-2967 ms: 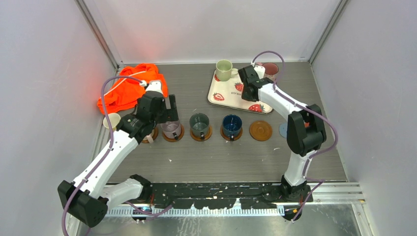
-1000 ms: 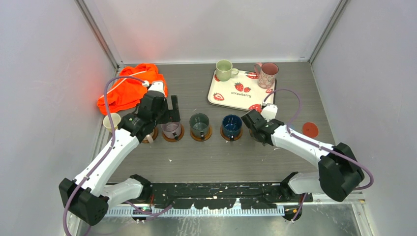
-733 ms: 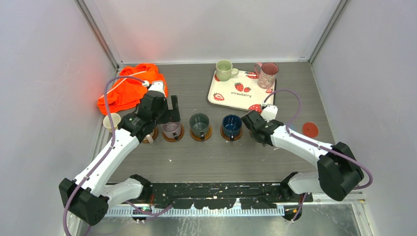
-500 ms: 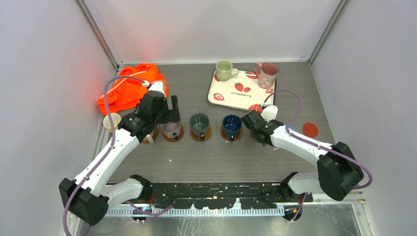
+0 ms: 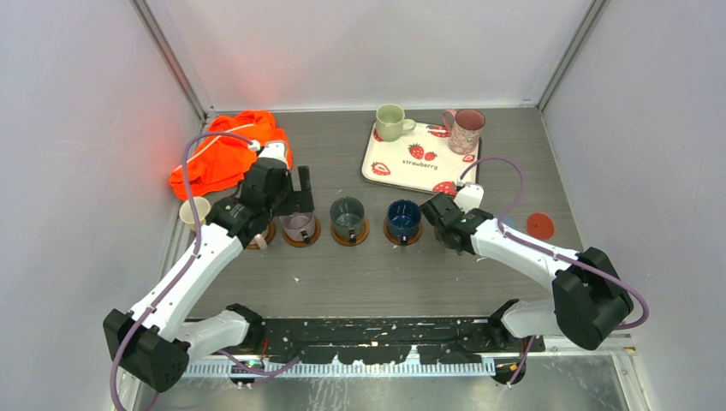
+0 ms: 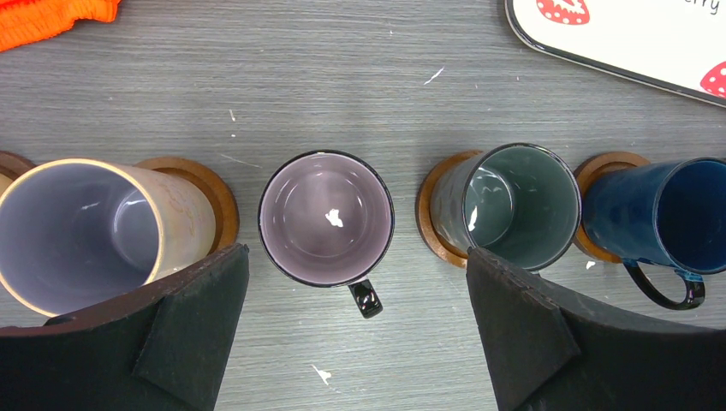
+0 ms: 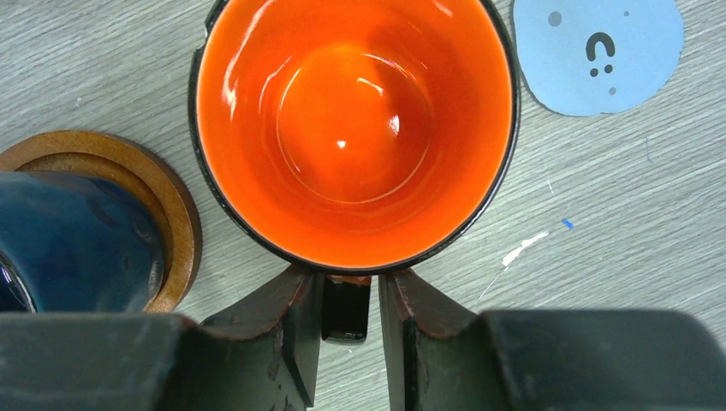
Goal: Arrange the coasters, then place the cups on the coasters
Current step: Place the cup on the coaster.
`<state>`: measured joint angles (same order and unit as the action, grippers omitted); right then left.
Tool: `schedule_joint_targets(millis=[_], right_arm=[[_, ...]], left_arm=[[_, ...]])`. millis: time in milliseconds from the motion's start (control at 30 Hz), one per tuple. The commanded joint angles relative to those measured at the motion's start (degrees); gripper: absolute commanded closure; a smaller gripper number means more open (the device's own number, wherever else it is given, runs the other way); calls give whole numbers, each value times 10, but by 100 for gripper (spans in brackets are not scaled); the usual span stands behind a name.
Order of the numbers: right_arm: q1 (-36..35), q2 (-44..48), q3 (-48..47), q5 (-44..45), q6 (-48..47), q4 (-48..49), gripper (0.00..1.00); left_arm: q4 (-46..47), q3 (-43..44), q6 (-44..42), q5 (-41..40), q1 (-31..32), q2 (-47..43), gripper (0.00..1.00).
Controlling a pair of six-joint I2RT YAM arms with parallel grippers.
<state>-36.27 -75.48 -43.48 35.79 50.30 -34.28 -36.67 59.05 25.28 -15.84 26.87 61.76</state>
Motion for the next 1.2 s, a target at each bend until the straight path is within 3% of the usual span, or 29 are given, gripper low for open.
schedule_joint_targets(millis=[0,267,467,733,867,1167], right_arm=[[-3,16,-8,15,16,2,65],[-3,28,-30,10,9,-22,56],[-3,41,-74,-3,-14,-52,44],[5,55,-156,-15,-65,-77,15],[45,38,-191,-41,-99,-64,3],[148,-56,-285,-86,-153,-13,0]], left_arm=[[19,7,2,-2,-2,0,0],[19,7,2,-2,-2,-1,0],[19,7,2,-2,-2,-2,0],[18,9,2,1,-2,-1,0],[18,9,2,1,-2,-4,0],[18,9,2,4,-2,-8,0]])
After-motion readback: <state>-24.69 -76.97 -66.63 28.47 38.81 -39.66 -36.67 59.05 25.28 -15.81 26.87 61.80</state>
